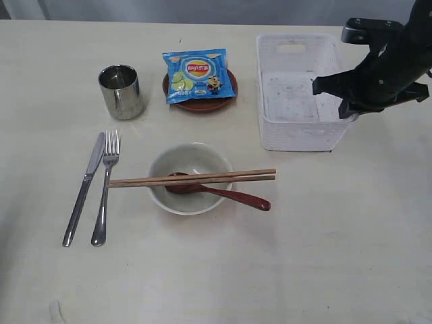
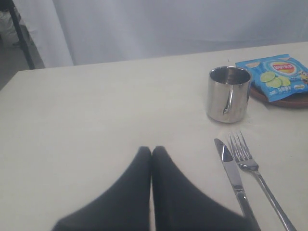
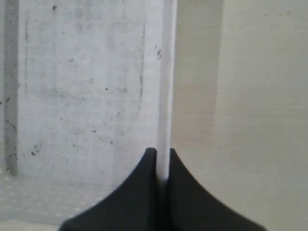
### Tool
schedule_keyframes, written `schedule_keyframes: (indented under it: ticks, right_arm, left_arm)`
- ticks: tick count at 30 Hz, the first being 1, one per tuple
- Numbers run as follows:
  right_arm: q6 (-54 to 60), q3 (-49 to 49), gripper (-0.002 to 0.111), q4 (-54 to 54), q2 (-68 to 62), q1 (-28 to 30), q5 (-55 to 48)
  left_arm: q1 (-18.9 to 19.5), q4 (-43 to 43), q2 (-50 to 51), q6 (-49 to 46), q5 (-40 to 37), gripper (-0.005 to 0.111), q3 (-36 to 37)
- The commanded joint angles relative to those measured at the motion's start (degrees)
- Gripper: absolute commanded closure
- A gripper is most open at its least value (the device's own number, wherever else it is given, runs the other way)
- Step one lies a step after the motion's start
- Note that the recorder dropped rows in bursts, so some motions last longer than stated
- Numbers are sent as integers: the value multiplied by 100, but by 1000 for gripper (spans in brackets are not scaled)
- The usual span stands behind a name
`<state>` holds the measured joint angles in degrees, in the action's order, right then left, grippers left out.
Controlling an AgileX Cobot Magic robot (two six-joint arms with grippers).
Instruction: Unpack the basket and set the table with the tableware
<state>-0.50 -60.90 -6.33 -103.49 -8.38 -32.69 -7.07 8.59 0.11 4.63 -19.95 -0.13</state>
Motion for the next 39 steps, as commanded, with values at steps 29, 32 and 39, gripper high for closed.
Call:
schedule_keyframes:
  ticks: [29, 32, 39]
  right_arm:
    - [1156, -382, 108, -899, 1878, -571, -190]
    - [1286, -346, 109, -899, 2332, -1077, 26]
    - [1362, 246, 109, -839, 3456, -1929, 1402]
  left_arm:
    - [-29, 14, -11, 13, 3, 107, 13]
    - [-29, 14, -11, 13, 3, 107, 13]
    - [-29, 14, -11, 13, 3, 107, 13]
